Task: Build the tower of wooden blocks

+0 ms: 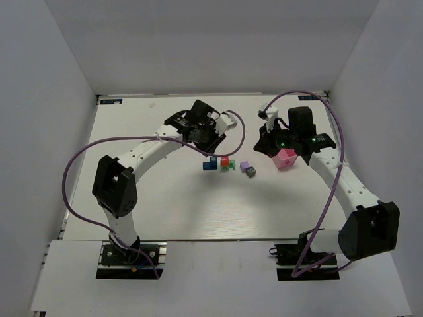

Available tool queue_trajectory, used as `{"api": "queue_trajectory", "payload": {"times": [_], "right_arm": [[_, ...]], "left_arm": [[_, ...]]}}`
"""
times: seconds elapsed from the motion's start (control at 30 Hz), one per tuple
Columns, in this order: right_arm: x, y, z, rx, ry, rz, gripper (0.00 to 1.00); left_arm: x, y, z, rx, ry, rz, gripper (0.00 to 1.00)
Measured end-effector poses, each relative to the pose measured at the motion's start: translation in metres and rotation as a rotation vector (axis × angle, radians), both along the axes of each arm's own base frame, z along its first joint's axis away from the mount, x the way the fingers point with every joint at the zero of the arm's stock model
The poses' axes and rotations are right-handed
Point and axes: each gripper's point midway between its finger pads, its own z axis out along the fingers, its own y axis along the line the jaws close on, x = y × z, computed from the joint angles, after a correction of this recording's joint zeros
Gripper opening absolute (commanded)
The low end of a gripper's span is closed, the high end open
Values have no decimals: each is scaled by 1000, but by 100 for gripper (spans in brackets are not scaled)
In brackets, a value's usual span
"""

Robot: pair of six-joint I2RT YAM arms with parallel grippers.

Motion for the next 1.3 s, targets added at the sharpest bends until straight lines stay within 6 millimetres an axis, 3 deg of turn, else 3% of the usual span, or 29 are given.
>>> {"api": "queue_trajectory", "payload": {"times": [0.27,0.53,1.0,1.3], "right_arm": [[0,0,0,-2,-3,5,0],[0,-1,2,-7,-15,8,0],[-8,-4,13,-4,-45,10,0],[-9,-4,18,-1,-62,12,0]], "left_arm": [[2,-17,-1,26,-38,-260,16],[-2,-24,-16,50,-34,-432,18],[-2,-30,-54,88,13,-567,19],[-2,-29,-59,100,23,-578,22]]}}
